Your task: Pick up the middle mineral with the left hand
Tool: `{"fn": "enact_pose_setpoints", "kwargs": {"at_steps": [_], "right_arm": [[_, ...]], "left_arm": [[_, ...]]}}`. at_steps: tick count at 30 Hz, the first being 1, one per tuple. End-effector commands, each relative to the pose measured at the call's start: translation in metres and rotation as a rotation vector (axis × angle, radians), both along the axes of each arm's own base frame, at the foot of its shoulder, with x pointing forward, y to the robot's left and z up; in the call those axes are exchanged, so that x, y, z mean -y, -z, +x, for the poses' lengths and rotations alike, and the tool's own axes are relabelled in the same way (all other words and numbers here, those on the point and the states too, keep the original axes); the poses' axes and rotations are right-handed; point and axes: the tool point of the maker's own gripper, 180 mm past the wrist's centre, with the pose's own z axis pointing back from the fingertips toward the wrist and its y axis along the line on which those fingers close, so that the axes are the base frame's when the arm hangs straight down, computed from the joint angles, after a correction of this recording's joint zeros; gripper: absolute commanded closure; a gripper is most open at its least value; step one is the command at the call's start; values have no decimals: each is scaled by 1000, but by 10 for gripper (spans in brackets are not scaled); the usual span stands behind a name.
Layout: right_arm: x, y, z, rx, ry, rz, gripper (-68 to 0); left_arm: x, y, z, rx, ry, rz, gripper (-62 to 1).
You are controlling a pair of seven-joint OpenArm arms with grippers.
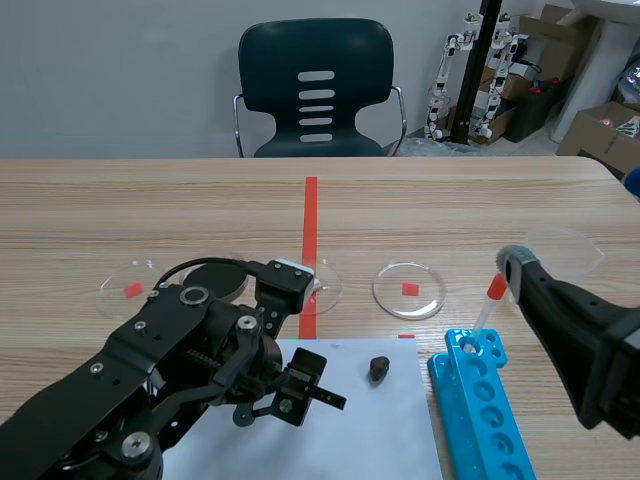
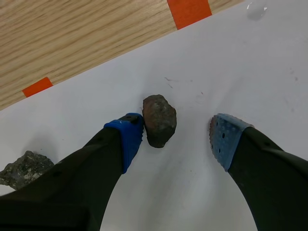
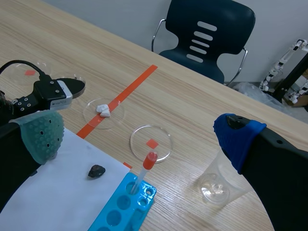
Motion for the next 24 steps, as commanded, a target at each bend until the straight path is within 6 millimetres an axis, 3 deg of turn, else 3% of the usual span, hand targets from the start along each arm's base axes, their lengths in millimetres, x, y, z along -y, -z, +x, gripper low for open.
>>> {"fn": "enact_pose_setpoints", "kwargs": {"at_steps": [1,8,16,20,24], "right_arm": [[-3,-12,3,40,-8,13,-679],[-3,-11,3,38,-6,13,-679],[-3,-11,3,37,-6,12,-679],[-3,-11,3,37,-6,12,-679],[-3,-11,3,37,-6,12,-679]], "left_arm": [[5,-6,5,20,0,-12,-283],[5,-6,5,21,0,-12,-189],[5,-6,5,21,0,-13,-189],[5,-6,5,18,0,-15,-116],[5,-6,5,19,0,-15,-113]]}}
